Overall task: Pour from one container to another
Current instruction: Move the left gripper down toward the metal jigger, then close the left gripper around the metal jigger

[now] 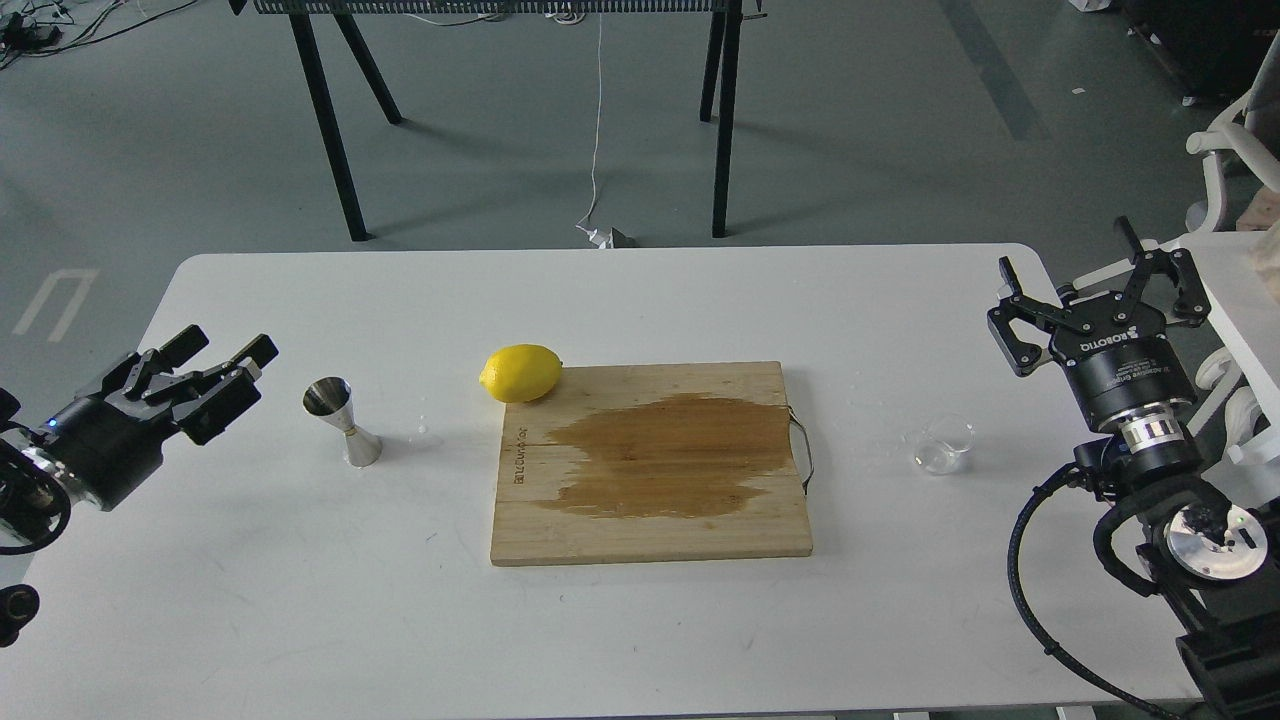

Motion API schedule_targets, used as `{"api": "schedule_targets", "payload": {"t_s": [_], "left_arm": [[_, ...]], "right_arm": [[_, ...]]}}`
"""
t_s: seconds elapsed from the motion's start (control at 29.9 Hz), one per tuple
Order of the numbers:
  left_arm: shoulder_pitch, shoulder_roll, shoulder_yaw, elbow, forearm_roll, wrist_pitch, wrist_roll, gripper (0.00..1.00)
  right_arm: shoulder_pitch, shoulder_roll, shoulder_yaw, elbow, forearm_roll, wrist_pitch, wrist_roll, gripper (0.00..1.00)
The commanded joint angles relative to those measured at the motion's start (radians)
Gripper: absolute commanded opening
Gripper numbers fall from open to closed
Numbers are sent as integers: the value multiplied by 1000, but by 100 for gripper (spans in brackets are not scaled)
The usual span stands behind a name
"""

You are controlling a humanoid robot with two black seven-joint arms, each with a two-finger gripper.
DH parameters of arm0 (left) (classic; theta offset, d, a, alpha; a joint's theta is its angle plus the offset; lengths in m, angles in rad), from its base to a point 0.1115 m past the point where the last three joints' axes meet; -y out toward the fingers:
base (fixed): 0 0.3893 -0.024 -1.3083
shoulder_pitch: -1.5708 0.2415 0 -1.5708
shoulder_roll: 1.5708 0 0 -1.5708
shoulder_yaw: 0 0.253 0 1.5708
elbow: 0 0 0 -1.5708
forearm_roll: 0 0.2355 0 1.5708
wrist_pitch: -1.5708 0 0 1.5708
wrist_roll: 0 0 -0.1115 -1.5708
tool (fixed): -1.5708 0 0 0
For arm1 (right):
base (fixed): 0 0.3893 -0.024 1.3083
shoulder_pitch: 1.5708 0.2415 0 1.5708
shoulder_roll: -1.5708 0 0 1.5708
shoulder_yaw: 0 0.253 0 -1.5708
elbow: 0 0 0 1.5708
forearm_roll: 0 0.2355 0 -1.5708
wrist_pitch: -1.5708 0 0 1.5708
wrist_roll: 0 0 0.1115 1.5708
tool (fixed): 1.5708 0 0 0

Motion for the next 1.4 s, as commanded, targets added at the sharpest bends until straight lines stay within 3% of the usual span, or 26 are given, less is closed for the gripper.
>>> {"api": "schedule_targets", "payload": {"t_s": [0.0, 0.5, 0.94, 1.37], "left_arm": [[31, -34, 1, 20, 35, 6, 0, 99], [39, -240, 42, 189, 145, 29, 0, 99], [-44, -298, 47, 325, 145, 24, 0, 99], [-154, -344, 136, 437, 135, 18, 0, 98]], "right_arm": [[-4, 0, 0, 0, 0, 0, 0, 99], [-2, 0, 0, 1, 2, 0, 0, 99], [-7, -3, 0, 6, 3, 0, 0, 99], [-11, -14, 1, 12, 3, 0, 0, 99]]}}
